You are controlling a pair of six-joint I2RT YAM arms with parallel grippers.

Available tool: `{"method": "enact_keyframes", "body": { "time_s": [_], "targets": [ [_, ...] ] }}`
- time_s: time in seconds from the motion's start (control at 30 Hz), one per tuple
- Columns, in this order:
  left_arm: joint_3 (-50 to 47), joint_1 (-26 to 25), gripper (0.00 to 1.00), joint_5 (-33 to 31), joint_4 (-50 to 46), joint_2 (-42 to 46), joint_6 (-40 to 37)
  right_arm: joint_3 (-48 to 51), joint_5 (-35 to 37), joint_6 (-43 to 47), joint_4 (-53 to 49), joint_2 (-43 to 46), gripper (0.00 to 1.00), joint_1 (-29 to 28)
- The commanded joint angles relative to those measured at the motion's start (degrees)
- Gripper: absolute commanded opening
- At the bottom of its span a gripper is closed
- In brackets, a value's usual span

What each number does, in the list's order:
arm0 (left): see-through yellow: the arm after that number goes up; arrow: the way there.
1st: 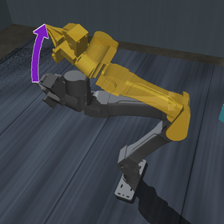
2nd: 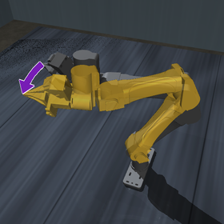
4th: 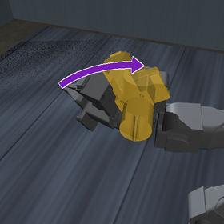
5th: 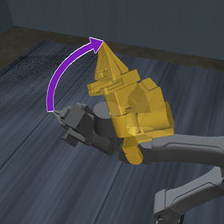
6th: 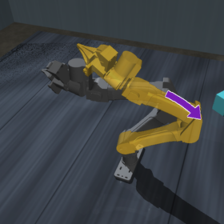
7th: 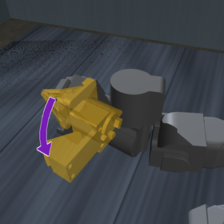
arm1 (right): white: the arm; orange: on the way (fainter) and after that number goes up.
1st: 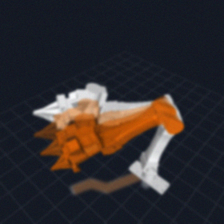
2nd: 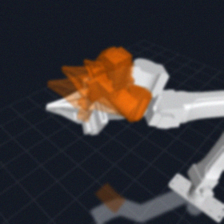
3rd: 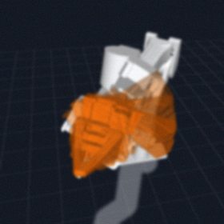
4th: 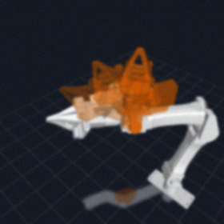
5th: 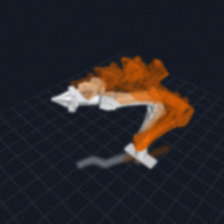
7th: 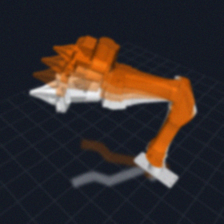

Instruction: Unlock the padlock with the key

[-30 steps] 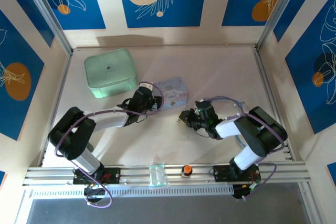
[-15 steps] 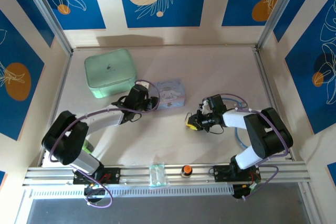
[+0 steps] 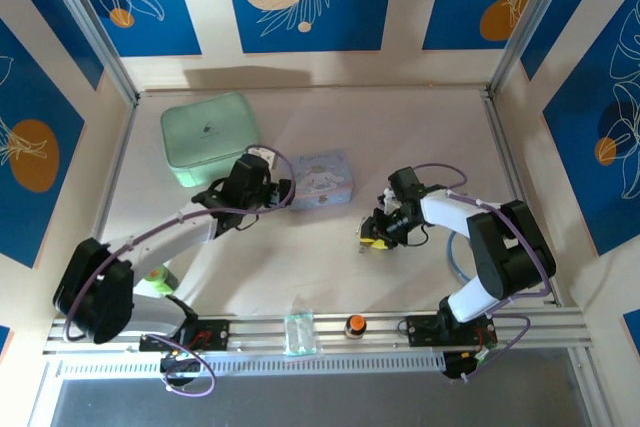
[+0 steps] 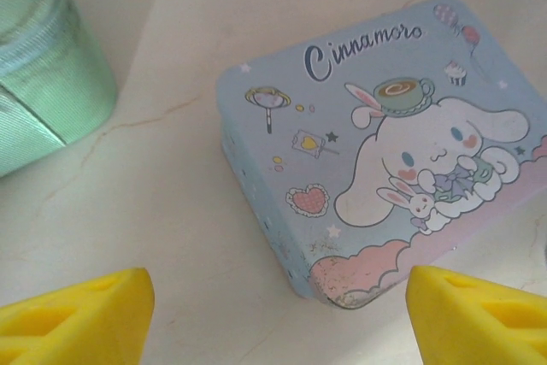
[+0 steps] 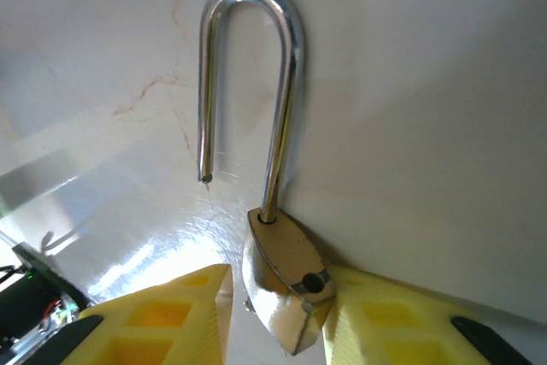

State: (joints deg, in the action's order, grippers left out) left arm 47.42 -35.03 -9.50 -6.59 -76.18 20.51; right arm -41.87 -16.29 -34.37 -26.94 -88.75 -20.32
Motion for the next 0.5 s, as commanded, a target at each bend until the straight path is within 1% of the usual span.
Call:
{"method": "enact_keyframes", "body": {
  "time_s": [0.0, 0.1, 0.13, 0.23, 0.3, 0.33, 0.37, 0.4, 0.47],
  "targets": [
    [0.99, 1.42, 0.78, -1.49, -4.88, 3.04, -1.87, -3.0, 7.7, 2.81, -8.08, -0.1, 0.33, -2.23],
    [-1.02, 3.24, 0.81, -4.23, -6.1, 6.44, -3.41, -5.35, 13.54, 3.42, -9.63, 2.15, 0.34, -3.41],
    [-2.01, 4.2, 0.88, -5.74, -6.51, 7.75, -4.17, -6.4, 15.75, 3.96, -9.95, 3.15, 0.35, -3.65],
    [-5.23, 6.11, 1.0, -10.99, -5.92, 11.02, -8.67, -8.25, 23.79, 5.27, -9.45, 7.26, 0.42, -4.12],
    [-6.98, 7.32, 0.99, -16.33, -4.94, 12.87, -12.48, -8.76, 29.86, 6.32, -7.94, 10.63, 0.53, -3.62],
    [-8.12, 8.16, 0.99, -18.67, -3.45, 13.6, -14.89, -8.97, 31.62, 7.12, -7.0, 11.89, 0.67, -2.77],
    [-9.54, 8.94, 0.99, -20.34, -1.33, 14.29, -16.63, -9.2, 32.1, 7.65, -6.23, 12.67, 0.7, -1.54],
    [-11.46, 9.94, 0.99, -22.01, 1.86, 15.05, -17.97, -9.24, 31.84, 8.1, -4.86, 13.42, 0.71, 0.13],
    [-16.22, 11.73, 0.99, -23.03, 10.82, 16.13, -21.0, -8.42, 31.11, 9.7, -0.9, 14.79, 0.71, 3.38]
  ]
}}
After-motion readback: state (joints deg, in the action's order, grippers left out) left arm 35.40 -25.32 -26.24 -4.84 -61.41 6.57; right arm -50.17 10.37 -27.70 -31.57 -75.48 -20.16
